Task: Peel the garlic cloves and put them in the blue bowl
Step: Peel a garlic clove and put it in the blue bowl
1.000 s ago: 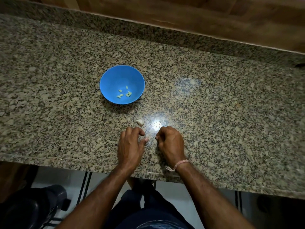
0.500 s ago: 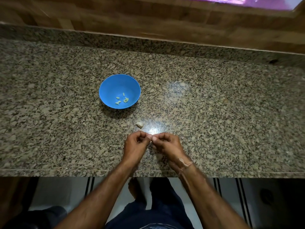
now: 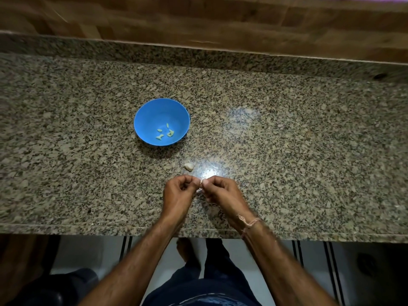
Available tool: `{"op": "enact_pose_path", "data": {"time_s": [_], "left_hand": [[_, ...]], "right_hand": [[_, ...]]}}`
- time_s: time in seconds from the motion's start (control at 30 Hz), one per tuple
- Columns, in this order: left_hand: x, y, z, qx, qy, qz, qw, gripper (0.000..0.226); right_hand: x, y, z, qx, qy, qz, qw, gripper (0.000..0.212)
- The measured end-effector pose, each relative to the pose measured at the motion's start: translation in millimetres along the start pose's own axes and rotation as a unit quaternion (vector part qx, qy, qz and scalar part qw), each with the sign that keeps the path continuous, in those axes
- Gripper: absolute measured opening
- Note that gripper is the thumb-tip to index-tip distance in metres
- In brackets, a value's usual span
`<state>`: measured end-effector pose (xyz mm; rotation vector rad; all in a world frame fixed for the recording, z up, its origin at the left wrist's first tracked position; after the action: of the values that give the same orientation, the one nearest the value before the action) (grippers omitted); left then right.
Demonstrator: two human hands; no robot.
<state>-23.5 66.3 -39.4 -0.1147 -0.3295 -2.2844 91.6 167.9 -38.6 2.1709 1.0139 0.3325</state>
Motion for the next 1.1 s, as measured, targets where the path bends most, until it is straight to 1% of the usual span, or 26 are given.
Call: {"op": "enact_pose_path", "data": {"time_s": [0.13,0.23,0.27,0.3,0.37,0.4,0.43,0.47,0.5,0.53,0.57,0.63,0.67,0.7,0.73,0.77,0.8,0.83,0.87,0.9,0.93,0.97,1.0,1.03,1.07,1.1], "left_hand": [[2,-1,5,-0.030,-0.090,-0.016,0.995,0.013],[3,-3,6,-0.007,-0.129,-0.023,0.991,0.016],[1,-3,5,0.019,-0.105,-0.024,0.994,0.018],[-3,-2,3,0.055,-0.056,-0.024,0.997,0.020],[-13,2,-1,0.130,0.050,-0.029,0.990,0.021],[-16,5,-1,0.152,0.072,-0.032,0.985,0.022],[-17,6,-1,0.154,0.077,-0.029,0.985,0.022],[-16,4,-2,0.139,0.063,-0.020,0.988,0.022],[-12,1,-2,0.104,0.022,-0.011,0.994,0.022],[-7,-1,2,0.061,-0.035,-0.005,0.997,0.021],[-4,-2,8,0.015,-0.098,0.000,0.995,0.019],[-2,-1,20,-0.056,-0.194,0.013,0.979,0.014],[-2,-1,24,-0.072,-0.213,0.019,0.974,0.013],[-2,-1,24,-0.072,-0.225,0.020,0.971,0.014],[-2,-2,21,-0.056,-0.229,0.016,0.972,0.015],[-2,-4,14,-0.025,-0.212,0.009,0.977,0.018],[-4,-5,5,0.020,-0.167,0.005,0.986,0.021],[-7,-5,-3,0.070,-0.101,0.004,0.992,0.024],[-11,-2,-7,0.117,-0.039,0.004,0.992,0.025],[-14,1,-8,0.144,-0.009,0.004,0.990,0.026],[-15,2,-7,0.142,-0.008,0.005,0.990,0.025],[-13,1,-4,0.112,-0.040,0.006,0.993,0.024],[-11,-1,2,0.063,-0.101,0.006,0.993,0.022],[-8,-2,9,0.011,-0.173,0.004,0.985,0.020],[-6,-3,16,-0.038,-0.234,0.007,0.972,0.018],[-6,-2,23,-0.081,-0.275,0.011,0.958,0.018]], "right_hand": [[-4,-2,-7,0.037,0.071,-0.008,0.997,0.022],[-2,-3,-13,0.074,0.142,0.002,0.987,0.018],[0,-2,-15,0.092,0.168,0.016,0.981,0.018],[2,-1,-19,0.114,0.194,0.032,0.974,0.018],[3,5,-28,0.175,0.258,0.071,0.947,0.018],[2,7,-31,0.195,0.285,0.084,0.935,0.019],[2,8,-32,0.198,0.294,0.092,0.931,0.020],[3,6,-29,0.176,0.277,0.089,0.940,0.021],[5,1,-23,0.127,0.223,0.070,0.964,0.022],[6,-4,-15,0.060,0.138,0.038,0.988,0.022],[5,-7,-4,-0.016,0.044,-0.001,0.999,0.020],[-3,-8,12,-0.136,-0.098,-0.068,0.984,0.017],[-5,-8,17,-0.164,-0.133,-0.083,0.974,0.017],[-6,-7,17,-0.163,-0.140,-0.085,0.973,0.017],[-5,-6,13,-0.126,-0.109,-0.066,0.984,0.017],[0,-6,5,-0.054,-0.033,-0.023,0.998,0.017],[6,-4,-4,0.038,0.078,0.041,0.995,0.019],[9,0,-13,0.128,0.190,0.100,0.968,0.021],[7,2,-20,0.192,0.266,0.131,0.936,0.022],[6,1,-22,0.222,0.298,0.138,0.918,0.023],[6,0,-22,0.220,0.299,0.132,0.919,0.023],[8,-4,-19,0.183,0.261,0.115,0.941,0.024],[11,-8,-15,0.115,0.183,0.085,0.973,0.023],[11,-11,-6,0.023,0.081,0.040,0.996,0.022],[6,-13,5,-0.074,-0.013,-0.012,0.997,0.021],[-1,-12,14,-0.154,-0.081,-0.054,0.983,0.021]]}}
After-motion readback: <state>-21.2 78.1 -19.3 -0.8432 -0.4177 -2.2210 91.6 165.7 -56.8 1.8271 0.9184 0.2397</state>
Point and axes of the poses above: each hand's wrist, its own y-axis away from the middle knuckle, its own x-axis out of the back of the hand, z = x × y, the point moved 8 cm from there along -y, towards the middle knuckle, and after that the axes turned 13 degrees about -x, right-handed, at the moved point
